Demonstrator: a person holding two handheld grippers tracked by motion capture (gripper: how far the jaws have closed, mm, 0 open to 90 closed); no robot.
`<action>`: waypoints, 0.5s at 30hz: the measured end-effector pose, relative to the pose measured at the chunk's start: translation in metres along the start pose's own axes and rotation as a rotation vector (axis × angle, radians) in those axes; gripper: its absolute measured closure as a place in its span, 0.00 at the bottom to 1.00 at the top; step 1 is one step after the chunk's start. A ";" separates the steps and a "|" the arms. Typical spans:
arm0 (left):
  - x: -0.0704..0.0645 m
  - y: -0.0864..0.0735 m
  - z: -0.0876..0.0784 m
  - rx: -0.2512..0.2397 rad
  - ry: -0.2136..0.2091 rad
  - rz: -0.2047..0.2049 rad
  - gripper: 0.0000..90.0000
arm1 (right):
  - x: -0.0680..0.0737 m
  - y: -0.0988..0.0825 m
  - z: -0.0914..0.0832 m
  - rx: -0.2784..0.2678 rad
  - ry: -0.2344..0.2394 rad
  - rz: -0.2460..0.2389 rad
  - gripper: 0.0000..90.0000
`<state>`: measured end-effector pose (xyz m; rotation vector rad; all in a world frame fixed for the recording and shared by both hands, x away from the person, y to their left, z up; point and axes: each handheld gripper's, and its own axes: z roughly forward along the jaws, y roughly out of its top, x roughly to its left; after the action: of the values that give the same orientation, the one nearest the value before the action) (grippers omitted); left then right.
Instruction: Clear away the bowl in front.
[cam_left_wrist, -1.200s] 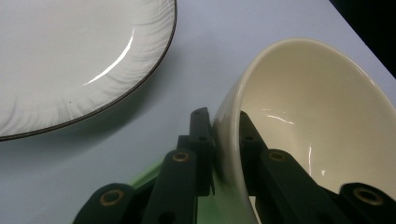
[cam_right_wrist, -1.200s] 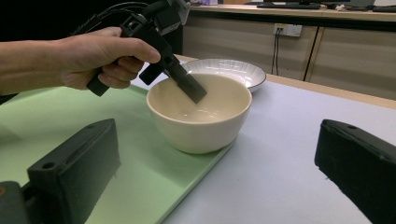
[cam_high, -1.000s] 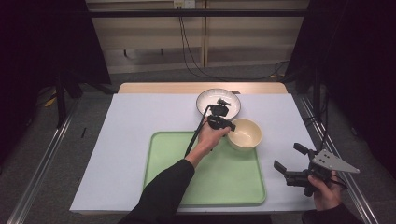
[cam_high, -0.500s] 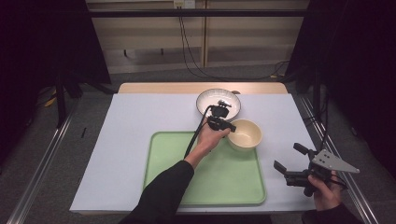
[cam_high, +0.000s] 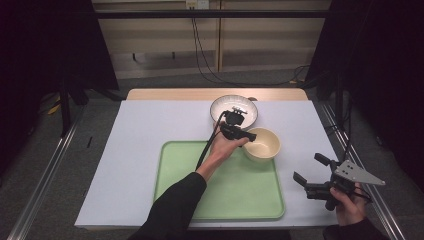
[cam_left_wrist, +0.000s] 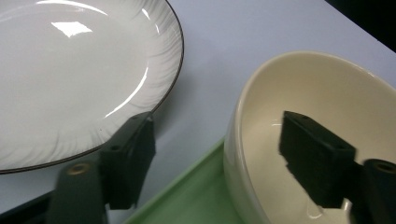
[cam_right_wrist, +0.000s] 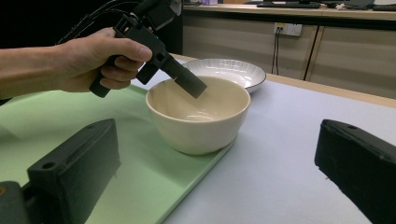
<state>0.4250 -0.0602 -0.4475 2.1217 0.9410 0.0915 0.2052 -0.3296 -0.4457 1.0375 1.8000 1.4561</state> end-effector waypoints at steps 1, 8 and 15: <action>0.000 0.000 0.000 0.000 0.000 0.000 0.23 | 0.000 0.000 0.000 0.000 -0.002 0.001 0.00; 0.004 -0.002 -0.014 -0.070 -0.015 0.019 0.06 | 0.000 0.000 0.000 -0.002 -0.006 0.004 0.00; 0.009 -0.008 -0.026 -0.117 -0.032 0.014 0.05 | 0.000 0.000 0.000 -0.002 -0.008 0.003 0.00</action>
<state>0.4175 -0.0342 -0.4371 2.0168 0.8811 0.1171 0.2053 -0.3296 -0.4454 1.0437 1.7917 1.4537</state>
